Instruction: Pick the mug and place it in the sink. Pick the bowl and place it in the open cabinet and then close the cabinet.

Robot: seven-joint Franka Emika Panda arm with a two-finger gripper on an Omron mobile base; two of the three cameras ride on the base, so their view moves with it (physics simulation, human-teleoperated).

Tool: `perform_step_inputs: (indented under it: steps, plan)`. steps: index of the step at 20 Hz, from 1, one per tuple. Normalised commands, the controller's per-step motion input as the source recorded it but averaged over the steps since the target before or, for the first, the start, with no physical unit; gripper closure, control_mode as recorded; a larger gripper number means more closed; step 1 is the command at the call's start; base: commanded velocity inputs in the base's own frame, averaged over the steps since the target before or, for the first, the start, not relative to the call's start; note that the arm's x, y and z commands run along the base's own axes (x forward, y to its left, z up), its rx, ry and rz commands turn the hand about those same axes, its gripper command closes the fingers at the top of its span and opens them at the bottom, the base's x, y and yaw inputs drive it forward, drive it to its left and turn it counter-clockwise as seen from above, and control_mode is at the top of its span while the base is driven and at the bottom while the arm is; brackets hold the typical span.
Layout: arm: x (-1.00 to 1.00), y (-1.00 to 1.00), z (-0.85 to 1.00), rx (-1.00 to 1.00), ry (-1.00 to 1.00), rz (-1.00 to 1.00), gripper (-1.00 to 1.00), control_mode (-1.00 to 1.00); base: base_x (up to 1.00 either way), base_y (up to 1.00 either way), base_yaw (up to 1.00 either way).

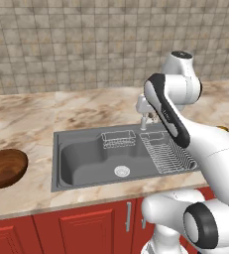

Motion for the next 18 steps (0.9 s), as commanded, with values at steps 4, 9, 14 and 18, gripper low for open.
perform_step_inputs:
  steps: [4, 9, 14, 18]
  plan:
    - [-0.21, 0.0, 0.0, 0.0, 0.0, 0.0, -1.0, -1.0, 0.0, 0.0, 0.0]
    - [-0.42, -0.1, -0.02, 0.0, 0.0, 0.0, -1.0, -1.0, 0.0, 0.0, 0.0]
    - [-0.3, -0.33, -0.11, 0.0, 0.0, 0.0, -1.0, -1.0, 0.0, 0.0, 0.0]
    - [-0.01, -0.47, -0.18, -0.04, 0.0, 0.0, -1.0, -1.0, 0.0, 0.0, 0.0]
